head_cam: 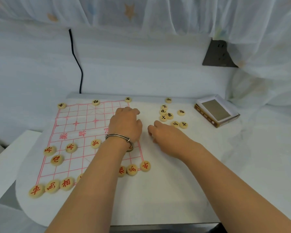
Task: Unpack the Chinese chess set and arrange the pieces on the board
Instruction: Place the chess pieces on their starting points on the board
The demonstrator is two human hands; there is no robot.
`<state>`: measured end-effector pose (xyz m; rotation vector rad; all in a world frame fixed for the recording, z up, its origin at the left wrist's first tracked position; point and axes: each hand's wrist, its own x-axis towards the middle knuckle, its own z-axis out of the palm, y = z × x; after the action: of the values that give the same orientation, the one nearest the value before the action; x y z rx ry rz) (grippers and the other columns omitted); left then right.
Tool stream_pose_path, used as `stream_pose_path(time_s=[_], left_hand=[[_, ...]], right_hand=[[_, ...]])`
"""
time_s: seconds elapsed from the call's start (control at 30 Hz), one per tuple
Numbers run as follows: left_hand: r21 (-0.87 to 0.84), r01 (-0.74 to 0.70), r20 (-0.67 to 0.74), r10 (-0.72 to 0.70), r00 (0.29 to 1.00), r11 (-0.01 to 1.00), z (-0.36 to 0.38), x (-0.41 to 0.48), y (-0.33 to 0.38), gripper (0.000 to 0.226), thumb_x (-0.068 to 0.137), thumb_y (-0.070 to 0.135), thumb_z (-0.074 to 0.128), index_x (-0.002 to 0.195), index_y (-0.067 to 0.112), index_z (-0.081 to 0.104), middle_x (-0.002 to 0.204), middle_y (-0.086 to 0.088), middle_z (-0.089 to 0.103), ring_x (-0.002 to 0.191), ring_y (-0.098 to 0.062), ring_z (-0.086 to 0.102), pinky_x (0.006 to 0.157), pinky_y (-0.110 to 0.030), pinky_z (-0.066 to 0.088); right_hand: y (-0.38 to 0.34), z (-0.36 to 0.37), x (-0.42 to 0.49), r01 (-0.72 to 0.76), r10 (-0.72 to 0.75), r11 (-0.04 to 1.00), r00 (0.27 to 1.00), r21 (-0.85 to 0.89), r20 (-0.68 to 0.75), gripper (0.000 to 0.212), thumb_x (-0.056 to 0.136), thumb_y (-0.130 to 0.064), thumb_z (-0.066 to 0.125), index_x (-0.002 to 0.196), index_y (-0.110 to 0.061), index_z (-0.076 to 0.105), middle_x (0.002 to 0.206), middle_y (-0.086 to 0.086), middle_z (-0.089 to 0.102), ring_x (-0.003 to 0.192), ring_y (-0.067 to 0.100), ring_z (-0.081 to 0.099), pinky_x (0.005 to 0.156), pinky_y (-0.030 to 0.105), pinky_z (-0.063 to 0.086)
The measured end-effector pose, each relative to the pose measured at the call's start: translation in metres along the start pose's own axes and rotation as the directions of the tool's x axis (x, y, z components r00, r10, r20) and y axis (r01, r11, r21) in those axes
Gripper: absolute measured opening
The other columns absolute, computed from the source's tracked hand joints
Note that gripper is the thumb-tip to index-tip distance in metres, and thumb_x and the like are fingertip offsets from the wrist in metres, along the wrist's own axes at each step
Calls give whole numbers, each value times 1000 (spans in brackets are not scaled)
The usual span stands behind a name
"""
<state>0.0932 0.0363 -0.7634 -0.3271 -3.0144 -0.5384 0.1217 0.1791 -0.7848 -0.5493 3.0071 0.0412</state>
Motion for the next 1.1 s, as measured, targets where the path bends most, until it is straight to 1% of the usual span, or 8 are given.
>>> stream_pose_path(time_s=[0.1,0.2,0.3,0.37,0.47,0.63,0.97,1.1], left_hand=[[-7,-5,0,5,1000,1000,1,0,1,39,96,24,42,134,19,47,137,-2,48,129,-22,36,100,-37,40],[-13,-10,-7,10,1000,1000,1,0,3,38,96,24,42,133,20,48,136,-2,49,129,-22,36,99,-37,40],[-16,-23,-11,23,1000,1000,2,0,7,38,96,23,42,132,19,49,134,-2,50,127,-21,38,97,-36,41],[-19,-38,-10,38,999,999,3,-1,9,37,96,22,42,132,19,49,133,-2,51,126,-21,39,97,-36,42],[-12,-61,-2,61,998,998,6,-2,11,37,96,22,41,132,19,49,134,-2,51,127,-21,39,99,-35,41],[-9,-87,8,87,996,996,6,-4,15,37,97,23,40,133,20,49,135,-1,50,127,-20,39,99,-34,40],[15,-89,36,88,995,996,7,-3,15,37,97,23,38,133,20,49,130,-3,54,122,-21,44,95,-35,44],[33,-101,43,99,994,994,3,-9,14,37,98,24,38,133,21,48,131,-3,53,123,-21,44,94,-34,42]], right_hand=[[-1,0,-1,3,-2,1000,1000,7,-18,22,88,2,43,107,-7,47,98,9,45,69,25,46,50,33,34],[4,-9,-2,-31,39,991,997,129,-64,28,90,-1,43,115,-9,48,109,7,47,85,27,57,62,37,44],[32,-24,-3,-182,231,948,958,263,-169,33,88,1,46,117,-14,49,116,5,47,95,26,58,68,38,47],[55,-26,-6,-291,346,922,914,254,-210,31,88,-2,49,116,-14,49,117,5,48,92,27,60,67,38,49],[74,-14,-11,-375,404,907,904,192,-142,25,92,-8,48,116,-12,50,115,7,49,90,28,59,65,36,47],[80,2,-6,-369,393,898,918,241,-58,23,92,-8,46,115,-12,51,114,8,46,85,31,57,72,42,50],[85,-3,-5,-413,423,887,906,205,-3,27,87,-9,52,113,-12,58,112,8,55,99,26,56,72,27,38],[82,-10,-13,-459,459,861,887,219,56,28,81,-6,50,106,-8,63,108,6,60,95,24,58,60,26,39]])
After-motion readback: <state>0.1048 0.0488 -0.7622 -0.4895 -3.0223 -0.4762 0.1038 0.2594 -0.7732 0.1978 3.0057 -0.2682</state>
